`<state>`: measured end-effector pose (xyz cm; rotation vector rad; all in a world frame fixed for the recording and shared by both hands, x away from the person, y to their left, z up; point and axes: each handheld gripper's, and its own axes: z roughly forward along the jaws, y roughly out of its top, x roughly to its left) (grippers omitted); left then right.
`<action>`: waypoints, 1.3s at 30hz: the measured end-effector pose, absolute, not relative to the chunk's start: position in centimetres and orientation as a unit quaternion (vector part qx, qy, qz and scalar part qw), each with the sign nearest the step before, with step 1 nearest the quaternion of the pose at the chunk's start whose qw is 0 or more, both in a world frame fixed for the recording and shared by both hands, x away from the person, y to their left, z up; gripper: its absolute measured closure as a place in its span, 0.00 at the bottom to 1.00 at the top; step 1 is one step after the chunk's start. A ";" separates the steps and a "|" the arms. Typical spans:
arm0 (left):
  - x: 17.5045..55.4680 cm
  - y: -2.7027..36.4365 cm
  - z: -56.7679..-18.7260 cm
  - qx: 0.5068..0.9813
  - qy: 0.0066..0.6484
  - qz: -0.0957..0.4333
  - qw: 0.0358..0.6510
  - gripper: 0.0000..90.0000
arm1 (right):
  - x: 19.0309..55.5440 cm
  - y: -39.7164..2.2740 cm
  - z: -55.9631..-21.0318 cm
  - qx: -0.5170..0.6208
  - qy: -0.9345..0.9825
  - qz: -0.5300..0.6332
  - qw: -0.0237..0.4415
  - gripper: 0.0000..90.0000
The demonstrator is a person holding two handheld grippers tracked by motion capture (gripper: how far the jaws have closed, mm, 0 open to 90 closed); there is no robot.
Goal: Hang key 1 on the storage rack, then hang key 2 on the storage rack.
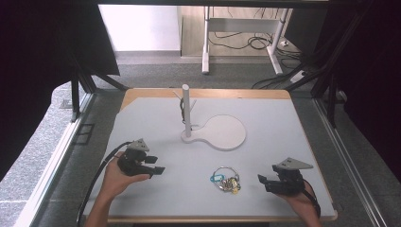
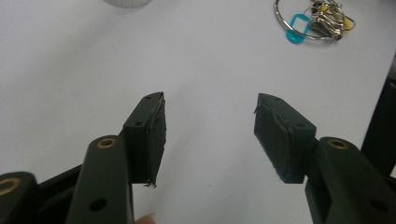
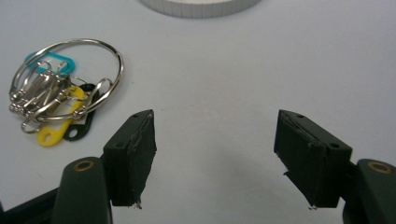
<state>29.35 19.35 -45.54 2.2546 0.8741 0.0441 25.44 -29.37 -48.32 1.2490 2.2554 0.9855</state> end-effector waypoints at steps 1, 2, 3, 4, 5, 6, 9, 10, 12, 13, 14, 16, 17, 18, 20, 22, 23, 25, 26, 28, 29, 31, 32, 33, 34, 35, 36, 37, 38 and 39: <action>29.1 19.4 -45.4 0.872 0.333 0.016 0.359 0.48 | 25.4 -29.3 -48.1 0.442 0.802 0.351 0.193 0.34; 29.1 19.5 -45.3 0.873 0.328 0.016 0.361 0.48 | 25.4 -29.1 -47.9 0.440 0.803 0.352 0.194 0.35; 29.0 19.7 -45.1 0.872 0.328 0.016 0.364 0.48 | 25.3 -28.9 -47.7 0.437 0.804 0.354 0.194 0.35; 29.0 19.7 -45.1 0.872 0.328 0.016 0.364 0.48 | 25.3 -28.6 -47.6 0.433 0.806 0.354 0.193 0.36; 29.0 19.9 -44.9 0.871 0.327 0.019 0.366 0.48 | 25.2 -28.2 -47.6 0.429 0.809 0.353 0.191 0.38; 29.0 19.9 -44.9 0.871 0.327 0.019 0.366 0.48 | 25.1 -27.8 -47.5 0.424 0.815 0.349 0.185 0.39; 28.9 20.2 -44.9 0.869 0.328 0.018 0.369 0.48 | 25.1 -26.9 -46.9 0.402 0.833 0.332 0.184 0.44; 28.9 20.2 -44.9 0.869 0.328 0.018 0.369 0.48 | 25.1 -26.9 -46.9 0.402 0.833 0.332 0.184 0.44; 28.5 20.3 -44.8 0.871 0.318 0.023 0.374 0.48 | 25.2 -26.3 -45.7 0.389 0.843 0.334 0.162 0.48; 28.3 20.3 -44.7 0.871 0.316 0.024 0.376 0.48 | 25.3 -25.9 -45.3 0.381 0.850 0.327 0.158 0.49; 28.0 20.4 -44.7 0.870 0.314 0.023 0.378 0.48 | 25.4 -25.6 -44.9 0.372 0.857 0.322 0.155 0.50; 27.7 20.6 -44.6 0.869 0.314 0.025 0.381 0.48 | 25.6 -24.7 -44.2 0.357 0.868 0.316 0.137 0.53; 27.6 20.7 -44.6 0.869 0.314 0.026 0.382 0.48 | 25.7 -24.2 -43.9 0.351 0.874 0.310 0.127 0.54; 27.6 20.7 -44.6 0.869 0.314 0.026 0.382 0.48 | 25.7 -24.2 -43.9 0.351 0.874 0.310 0.127 0.54; 27.4 21.1 -44.7 0.868 0.318 0.024 0.382 0.48 | 26.1 -22.4 -43.8 0.319 0.899 0.283 0.101 0.58; 27.4 21.2 -44.8 0.866 0.320 0.023 0.383 0.48 | 26.3 -21.8 -43.9 0.310 0.905 0.276 0.090 0.59; 27.4 21.5 -45.0 0.862 0.325 0.016 0.388 0.47 | 26.6 -20.7 -44.2 0.294 0.917 0.259 0.074 0.60; 27.4 21.7 -45.2 0.862 0.328 0.011 0.387 0.47 | 27.0 -19.6 -44.6 0.283 0.926 0.242 0.066 0.62; 27.4 21.7 -45.2 0.862 0.328 0.011 0.387 0.47 | 27.0 -19.6 -44.6 0.283 0.926 0.242 0.066 0.62; 27.4 21.8 -45.6 0.861 0.332 0.006 0.384 0.47 | 27.4 -18.2 -44.9 0.275 0.931 0.232 0.054 0.63; 27.4 21.8 -45.6 0.862 0.332 0.007 0.383 0.47 | 27.5 -17.7 -45.0 0.274 0.933 0.229 0.050 0.63; 27.4 21.7 -45.6 0.862 0.330 0.005 0.384 0.47 | 27.7 -16.9 -45.1 0.265 0.937 0.223 0.045 0.64; 27.3 21.7 -45.6 0.863 0.330 0.005 0.382 0.47 | 27.9 -16.5 -45.2 0.261 0.939 0.220 0.042 0.64; 27.3 21.7 -45.6 0.863 0.329 0.005 0.382 0.47 | 28.0 -16.1 -45.2 0.259 0.941 0.217 0.039 0.65; 27.3 21.7 -45.6 0.863 0.329 0.005 0.382 0.47 | 28.1 -15.7 -45.3 0.257 0.942 0.212 0.035 0.66; 27.3 21.7 -45.6 0.863 0.330 0.005 0.382 0.47 | 28.1 -15.3 -45.3 0.256 0.944 0.208 0.031 0.66; 27.3 21.7 -45.6 0.863 0.330 0.005 0.382 0.47 | 28.2 -15.0 -45.4 0.252 0.946 0.205 0.028 0.67; 27.3 21.6 -45.7 0.865 0.327 0.005 0.379 0.47 | 28.2 -14.7 -45.4 0.248 0.947 0.203 0.022 0.68; 27.3 21.6 -45.7 0.866 0.327 0.004 0.379 0.47 | 28.2 -14.3 -45.4 0.246 0.948 0.200 0.017 0.69; 27.3 21.6 -45.7 0.866 0.327 0.004 0.379 0.47 | 28.2 -14.0 -45.5 0.245 0.950 0.195 0.014 0.70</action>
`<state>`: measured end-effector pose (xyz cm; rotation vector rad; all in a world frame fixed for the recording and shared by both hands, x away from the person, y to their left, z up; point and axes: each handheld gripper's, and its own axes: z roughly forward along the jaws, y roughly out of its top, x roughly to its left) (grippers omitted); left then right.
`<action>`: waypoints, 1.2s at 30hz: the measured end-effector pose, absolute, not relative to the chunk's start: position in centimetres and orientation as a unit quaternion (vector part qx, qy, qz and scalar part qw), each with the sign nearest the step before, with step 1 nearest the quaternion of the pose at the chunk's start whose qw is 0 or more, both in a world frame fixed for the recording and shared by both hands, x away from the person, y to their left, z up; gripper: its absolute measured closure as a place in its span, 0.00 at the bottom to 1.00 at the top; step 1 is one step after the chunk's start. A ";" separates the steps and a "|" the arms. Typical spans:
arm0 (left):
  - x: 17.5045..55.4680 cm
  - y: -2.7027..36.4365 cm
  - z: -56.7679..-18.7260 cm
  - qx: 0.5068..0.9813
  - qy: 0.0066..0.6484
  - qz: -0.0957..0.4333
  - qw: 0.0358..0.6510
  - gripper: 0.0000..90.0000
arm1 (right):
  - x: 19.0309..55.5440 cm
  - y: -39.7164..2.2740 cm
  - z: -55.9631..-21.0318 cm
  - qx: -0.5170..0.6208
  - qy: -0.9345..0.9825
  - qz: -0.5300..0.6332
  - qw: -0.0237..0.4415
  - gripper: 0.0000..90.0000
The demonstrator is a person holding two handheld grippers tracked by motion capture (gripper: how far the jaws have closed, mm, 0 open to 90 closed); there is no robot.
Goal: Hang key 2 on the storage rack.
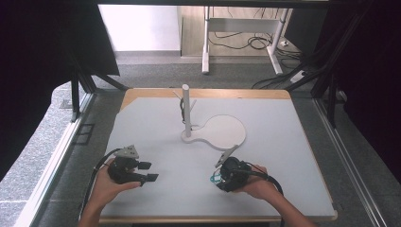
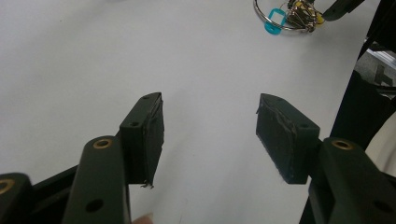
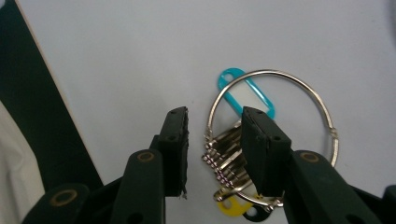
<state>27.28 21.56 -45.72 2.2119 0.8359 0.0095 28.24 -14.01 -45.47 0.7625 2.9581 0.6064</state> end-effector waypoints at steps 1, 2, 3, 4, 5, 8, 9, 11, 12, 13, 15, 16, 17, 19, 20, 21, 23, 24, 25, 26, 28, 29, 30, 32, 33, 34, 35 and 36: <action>27.3 21.5 -45.7 0.866 0.327 0.003 0.379 0.47 | 28.3 -13.7 -45.6 0.244 0.951 0.190 0.009 0.71; 27.3 21.5 -45.8 0.866 0.327 0.003 0.378 0.47 | 28.4 -13.5 -45.7 0.242 0.953 0.184 0.006 0.71; 27.3 21.5 -45.8 0.866 0.327 0.003 0.378 0.47 | 28.5 -13.3 -45.8 0.245 0.953 0.179 0.003 0.72; 27.3 21.5 -45.8 0.867 0.325 0.002 0.377 0.47 | 28.7 -13.2 -46.0 0.248 0.953 0.175 0.001 0.73; 27.3 21.5 -45.8 0.868 0.325 0.001 0.377 0.47 | 28.8 -13.1 -46.1 0.248 0.954 0.171 0.001 0.74; 27.3 21.6 -45.9 0.867 0.326 0.000 0.377 0.46 | 29.0 -12.7 -46.4 0.251 0.953 0.167 -0.004 0.75; 27.3 21.7 -45.9 0.865 0.328 -0.001 0.379 0.46 | 29.0 -12.6 -46.4 0.252 0.954 0.165 -0.003 0.75; 27.3 21.8 -45.9 0.864 0.331 -0.002 0.380 0.46 | 29.0 -12.4 -46.4 0.252 0.954 0.161 -0.002 0.75; 27.4 21.9 -45.9 0.864 0.331 -0.002 0.381 0.46 | 29.1 -12.2 -46.5 0.252 0.955 0.159 -0.002 0.76; 27.4 22.0 -45.9 0.863 0.332 -0.002 0.381 0.46 | 29.1 -12.2 -46.5 0.252 0.955 0.157 -0.002 0.76; 27.3 22.0 -45.9 0.862 0.332 -0.004 0.383 0.46 | 29.3 -11.9 -46.8 0.258 0.955 0.149 -0.002 0.78; 27.3 22.1 -45.9 0.862 0.332 -0.003 0.383 0.46 | 29.4 -11.9 -46.8 0.259 0.955 0.148 -0.003 0.78; 27.3 22.1 -45.9 0.862 0.332 -0.003 0.383 0.46 | 29.4 -11.8 -46.8 0.261 0.954 0.147 -0.003 0.78; 27.3 22.2 -45.8 0.861 0.333 -0.004 0.384 0.46 | 29.4 -11.8 -46.9 0.259 0.955 0.145 -0.002 0.79; 27.3 22.4 -45.8 0.860 0.335 -0.003 0.385 0.46 | 29.4 -11.5 -47.0 0.260 0.956 0.140 0.001 0.79; 27.3 22.6 -45.7 0.859 0.335 -0.002 0.386 0.46 | 29.3 -11.5 -47.0 0.260 0.956 0.137 0.001 0.80; 27.3 22.8 -45.7 0.857 0.338 -0.001 0.388 0.46 | 29.3 -11.3 -47.2 0.263 0.956 0.131 0.000 0.81; 27.3 22.9 -45.7 0.856 0.340 -0.001 0.389 0.46 | 29.3 -11.3 -47.2 0.265 0.956 0.129 0.000 0.81; 27.3 22.9 -45.7 0.856 0.340 -0.001 0.389 0.46 | 29.3 -11.3 -47.2 0.265 0.956 0.129 0.000 0.81; 27.3 23.0 -45.7 0.856 0.340 -0.002 0.390 0.46 | 29.3 -11.2 -47.3 0.265 0.956 0.124 0.000 0.82; 27.3 23.1 -45.6 0.855 0.341 -0.001 0.390 0.46 | 29.3 -11.1 -47.5 0.270 0.956 0.117 0.000 0.83; 27.3 23.1 -45.6 0.855 0.341 -0.001 0.390 0.46 | 29.3 -11.1 -47.6 0.269 0.956 0.113 0.002 0.83; 27.3 23.3 -45.6 0.854 0.342 -0.001 0.392 0.46 | 29.2 -11.0 -47.7 0.272 0.956 0.111 0.003 0.84; 27.2 23.4 -45.6 0.851 0.346 -0.001 0.395 0.46 | 29.3 -10.9 -47.8 0.274 0.956 0.104 0.005 0.85; 27.2 23.4 -45.5 0.850 0.347 -0.001 0.396 0.46 | 29.3 -10.9 -47.9 0.274 0.956 0.100 0.002 0.86; 27.2 23.5 -45.5 0.849 0.348 -0.002 0.397 0.46 | 29.3 -10.8 -48.0 0.275 0.957 0.097 0.004 0.87; 27.2 23.5 -45.5 0.849 0.348 -0.002 0.397 0.46 | 29.3 -10.8 -48.0 0.275 0.957 0.097 0.004 0.87; 27.2 23.5 -45.6 0.849 0.348 -0.002 0.397 0.46 | 29.3 -10.8 -48.0 0.281 0.955 0.095 0.004 0.89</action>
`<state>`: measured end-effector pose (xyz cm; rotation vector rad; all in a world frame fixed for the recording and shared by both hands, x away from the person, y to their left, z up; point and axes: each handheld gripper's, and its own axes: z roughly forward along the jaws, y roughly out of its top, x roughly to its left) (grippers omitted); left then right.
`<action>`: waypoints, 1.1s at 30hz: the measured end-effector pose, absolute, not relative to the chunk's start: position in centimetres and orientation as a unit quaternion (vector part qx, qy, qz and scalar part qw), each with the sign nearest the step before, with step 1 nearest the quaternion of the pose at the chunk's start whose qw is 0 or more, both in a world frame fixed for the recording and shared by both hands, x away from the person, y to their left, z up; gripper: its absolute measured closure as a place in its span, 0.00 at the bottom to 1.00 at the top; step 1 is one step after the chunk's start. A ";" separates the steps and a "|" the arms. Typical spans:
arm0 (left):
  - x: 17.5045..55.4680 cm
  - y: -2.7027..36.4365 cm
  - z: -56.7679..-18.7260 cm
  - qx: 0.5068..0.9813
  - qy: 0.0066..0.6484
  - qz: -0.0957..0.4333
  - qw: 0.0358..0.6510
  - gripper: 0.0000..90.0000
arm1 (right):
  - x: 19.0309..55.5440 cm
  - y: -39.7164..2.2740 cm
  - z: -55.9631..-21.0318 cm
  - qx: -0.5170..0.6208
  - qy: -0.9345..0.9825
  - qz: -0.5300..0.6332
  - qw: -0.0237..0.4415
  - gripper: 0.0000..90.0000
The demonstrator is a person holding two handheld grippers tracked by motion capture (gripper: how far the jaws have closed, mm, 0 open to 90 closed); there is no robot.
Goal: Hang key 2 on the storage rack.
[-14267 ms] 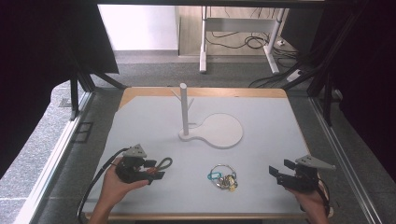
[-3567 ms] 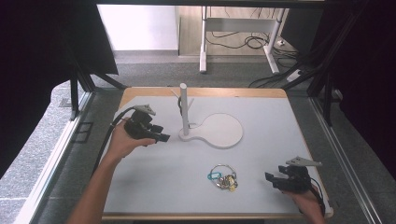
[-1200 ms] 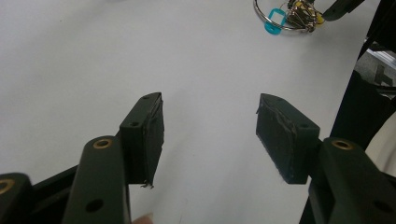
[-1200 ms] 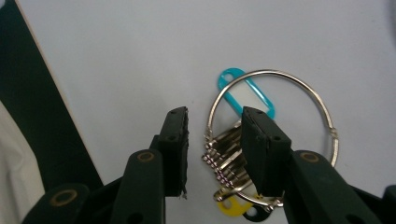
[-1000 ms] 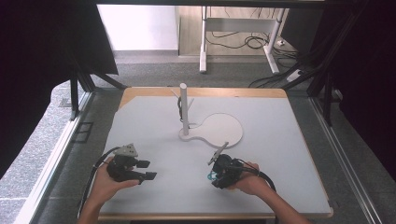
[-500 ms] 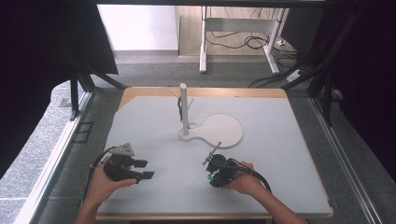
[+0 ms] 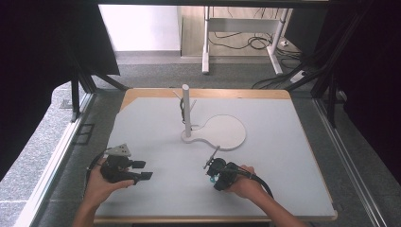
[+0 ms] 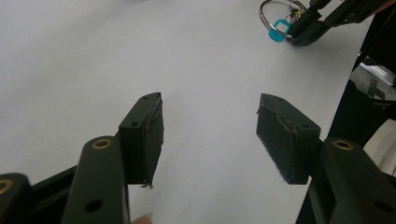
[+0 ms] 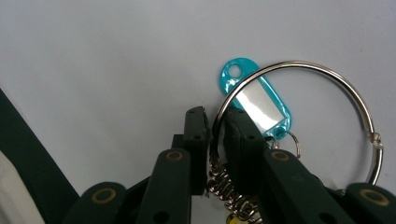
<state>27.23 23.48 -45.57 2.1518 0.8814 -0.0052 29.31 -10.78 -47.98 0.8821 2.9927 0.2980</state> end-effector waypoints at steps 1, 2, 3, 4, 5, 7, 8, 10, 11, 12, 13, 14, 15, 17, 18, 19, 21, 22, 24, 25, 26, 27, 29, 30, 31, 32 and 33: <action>27.2 23.5 -45.6 0.850 0.347 -0.003 0.397 0.46 | 29.4 -10.8 -48.0 0.280 0.955 0.094 0.004 0.91; 27.3 23.4 -45.6 0.850 0.347 -0.003 0.396 0.46 | 29.5 -10.9 -48.0 0.283 0.955 0.094 0.002 0.92; 27.3 23.5 -45.6 0.850 0.348 -0.003 0.397 0.46 | 29.6 -10.9 -48.0 0.286 0.953 0.096 -0.001 0.93; 27.3 23.5 -45.6 0.849 0.349 -0.003 0.398 0.46 | 29.7 -10.9 -48.0 0.289 0.953 0.092 -0.004 0.94; 27.3 23.5 -45.6 0.849 0.349 -0.003 0.398 0.46 | 29.7 -10.9 -48.0 0.289 0.953 0.092 -0.004 0.94; 27.2 23.7 -45.6 0.847 0.352 -0.002 0.399 0.46 | 29.9 -11.1 -48.0 0.293 0.951 0.097 -0.013 0.96; 27.2 23.8 -45.5 0.846 0.353 -0.001 0.401 0.46 | 30.1 -11.3 -48.0 0.294 0.951 0.099 -0.020 0.96; 27.2 23.9 -45.5 0.844 0.355 -0.001 0.402 0.46 | 30.3 -11.5 -48.0 0.294 0.950 0.101 -0.032 0.96; 27.2 23.9 -45.5 0.843 0.357 0.000 0.403 0.46 | 30.4 -11.6 -47.9 0.294 0.949 0.104 -0.036 0.96; 27.3 24.0 -45.6 0.841 0.359 0.001 0.404 0.46 | 30.5 -11.7 -47.8 0.298 0.948 0.108 -0.042 0.96; 27.3 24.1 -45.6 0.841 0.360 0.002 0.404 0.46 | 30.6 -11.8 -47.7 0.296 0.947 0.115 -0.044 0.96; 27.3 24.1 -45.6 0.841 0.361 0.004 0.404 0.46 | 30.6 -12.0 -47.5 0.298 0.945 0.125 -0.044 0.96; 27.3 24.1 -45.6 0.840 0.363 0.005 0.404 0.46 | 30.7 -12.2 -47.3 0.298 0.944 0.134 -0.048 0.96; 27.3 24.1 -45.6 0.839 0.363 0.004 0.405 0.46 | 30.8 -12.4 -47.1 0.299 0.942 0.141 -0.053 0.96; 27.3 24.0 -45.6 0.839 0.363 0.003 0.405 0.46 | 31.0 -12.8 -46.5 0.305 0.938 0.152 -0.057 0.96; 27.3 24.0 -45.6 0.839 0.363 0.003 0.405 0.46 | 31.1 -13.0 -46.3 0.307 0.936 0.159 -0.060 0.96; 27.3 24.0 -45.6 0.839 0.363 0.003 0.405 0.46 | 31.2 -13.2 -46.0 0.310 0.934 0.165 -0.063 0.96; 27.3 23.9 -45.6 0.839 0.363 0.003 0.404 0.46 | 31.3 -13.6 -45.3 0.318 0.929 0.176 -0.068 0.97; 27.3 23.9 -45.6 0.839 0.364 0.002 0.404 0.46 | 31.5 -13.9 -44.6 0.322 0.925 0.188 -0.070 0.97; 27.3 23.9 -45.7 0.839 0.363 0.002 0.405 0.46 | 31.6 -14.1 -44.3 0.322 0.924 0.193 -0.074 0.97; 27.3 23.9 -45.7 0.839 0.363 0.002 0.406 0.46 | 31.7 -14.2 -44.0 0.323 0.922 0.198 -0.074 0.97; 27.3 23.9 -45.7 0.839 0.363 0.002 0.406 0.46 | 31.7 -14.2 -44.0 0.323 0.922 0.198 -0.074 0.97; 27.3 23.9 -45.7 0.839 0.363 0.002 0.405 0.46 | 32.1 -14.6 -43.2 0.325 0.920 0.206 -0.077 0.97; 27.3 23.9 -45.7 0.839 0.364 0.002 0.405 0.46 | 32.3 -14.7 -43.0 0.326 0.919 0.207 -0.078 0.97; 27.3 23.9 -45.7 0.839 0.364 0.002 0.405 0.46 | 32.3 -14.7 -43.0 0.326 0.919 0.207 -0.078 0.97; 27.3 24.0 -45.7 0.839 0.363 0.002 0.405 0.46 | 32.5 -15.0 -42.5 0.330 0.917 0.211 -0.081 0.97; 27.3 24.0 -45.7 0.838 0.364 0.002 0.405 0.46 | 32.7 -15.1 -42.3 0.330 0.917 0.212 -0.080 0.97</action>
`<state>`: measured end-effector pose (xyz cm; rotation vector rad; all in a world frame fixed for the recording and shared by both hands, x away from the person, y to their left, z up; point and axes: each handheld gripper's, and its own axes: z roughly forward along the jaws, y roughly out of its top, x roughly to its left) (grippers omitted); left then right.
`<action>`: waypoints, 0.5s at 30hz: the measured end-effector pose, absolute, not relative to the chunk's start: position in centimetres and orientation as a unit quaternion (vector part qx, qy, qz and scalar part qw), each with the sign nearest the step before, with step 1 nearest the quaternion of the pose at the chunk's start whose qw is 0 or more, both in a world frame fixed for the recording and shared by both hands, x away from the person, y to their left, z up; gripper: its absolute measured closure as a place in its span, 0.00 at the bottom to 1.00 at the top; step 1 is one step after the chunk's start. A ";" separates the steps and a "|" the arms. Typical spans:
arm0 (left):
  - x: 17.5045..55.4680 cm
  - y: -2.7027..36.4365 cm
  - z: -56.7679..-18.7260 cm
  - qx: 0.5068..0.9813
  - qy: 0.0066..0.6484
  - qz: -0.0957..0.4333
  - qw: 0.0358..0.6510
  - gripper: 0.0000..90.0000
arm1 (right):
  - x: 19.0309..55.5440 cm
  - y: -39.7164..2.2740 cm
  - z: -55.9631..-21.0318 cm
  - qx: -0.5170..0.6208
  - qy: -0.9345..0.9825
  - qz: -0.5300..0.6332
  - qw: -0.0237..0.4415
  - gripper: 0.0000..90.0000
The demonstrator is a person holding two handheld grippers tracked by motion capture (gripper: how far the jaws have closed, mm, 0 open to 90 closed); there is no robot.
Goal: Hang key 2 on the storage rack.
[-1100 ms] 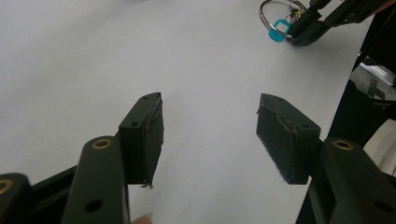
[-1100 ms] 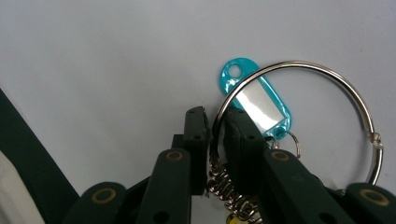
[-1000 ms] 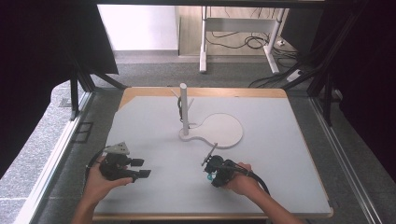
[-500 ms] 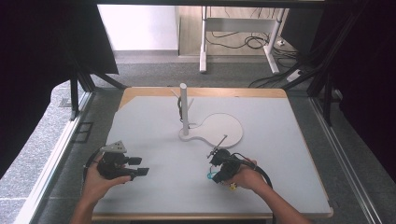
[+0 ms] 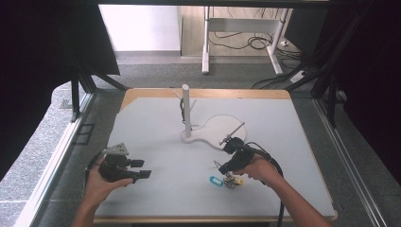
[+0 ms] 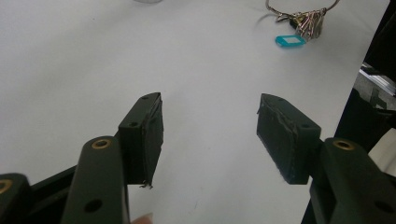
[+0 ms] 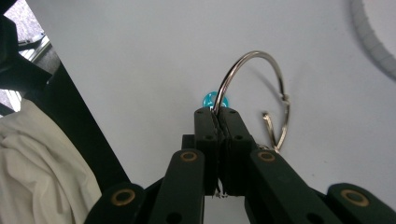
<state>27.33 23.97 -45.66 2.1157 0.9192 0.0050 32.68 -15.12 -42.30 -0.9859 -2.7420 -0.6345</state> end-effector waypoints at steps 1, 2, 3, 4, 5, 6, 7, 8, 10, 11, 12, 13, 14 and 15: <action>27.3 24.0 -45.7 0.838 0.364 0.002 0.406 0.46 | 32.8 -15.2 -42.0 -0.332 -0.915 -0.213 0.081 0.97; 27.3 24.0 -45.7 0.838 0.364 0.002 0.406 0.46 | 32.8 -15.2 -42.0 -0.332 -0.915 -0.213 0.081 0.97; 27.3 23.9 -45.7 0.839 0.363 0.001 0.406 0.46 | 32.9 -15.4 -41.5 -0.334 -0.915 -0.213 0.080 0.98; 27.3 23.9 -45.7 0.839 0.364 0.001 0.405 0.46 | 33.1 -15.5 -41.3 -0.333 -0.915 -0.214 0.079 0.98; 27.3 23.9 -45.7 0.839 0.364 0.001 0.405 0.46 | 33.1 -15.5 -41.0 -0.334 -0.915 -0.213 0.079 0.98; 27.3 23.9 -45.7 0.839 0.364 0.001 0.406 0.46 | 33.2 -15.6 -40.8 -0.335 -0.915 -0.212 0.077 0.98; 27.3 23.9 -45.7 0.838 0.365 0.001 0.406 0.46 | 33.3 -15.7 -40.6 -0.334 -0.915 -0.212 0.077 0.98; 27.3 23.9 -45.7 0.838 0.365 0.001 0.406 0.46 | 33.3 -15.7 -40.6 -0.334 -0.915 -0.212 0.077 0.98; 27.3 24.0 -45.7 0.837 0.365 0.000 0.407 0.46 | 33.5 -15.8 -40.3 -0.336 -0.914 -0.214 0.078 0.98; 27.3 24.0 -45.7 0.836 0.366 0.000 0.408 0.46 | 33.7 -16.0 -40.1 -0.339 -0.913 -0.213 0.078 0.98; 27.3 24.0 -45.7 0.836 0.366 0.000 0.408 0.46 | 33.7 -16.1 -40.0 -0.340 -0.913 -0.212 0.077 0.98; 27.3 24.1 -45.7 0.836 0.366 0.000 0.409 0.46 | 33.8 -16.2 -39.9 -0.340 -0.914 -0.209 0.077 0.98; 27.3 24.1 -45.7 0.836 0.366 0.000 0.409 0.46 | 33.9 -16.3 -39.8 -0.341 -0.913 -0.210 0.077 0.98; 27.3 24.1 -45.7 0.834 0.368 -0.002 0.411 0.46 | 33.9 -16.4 -39.7 -0.342 -0.912 -0.211 0.076 0.98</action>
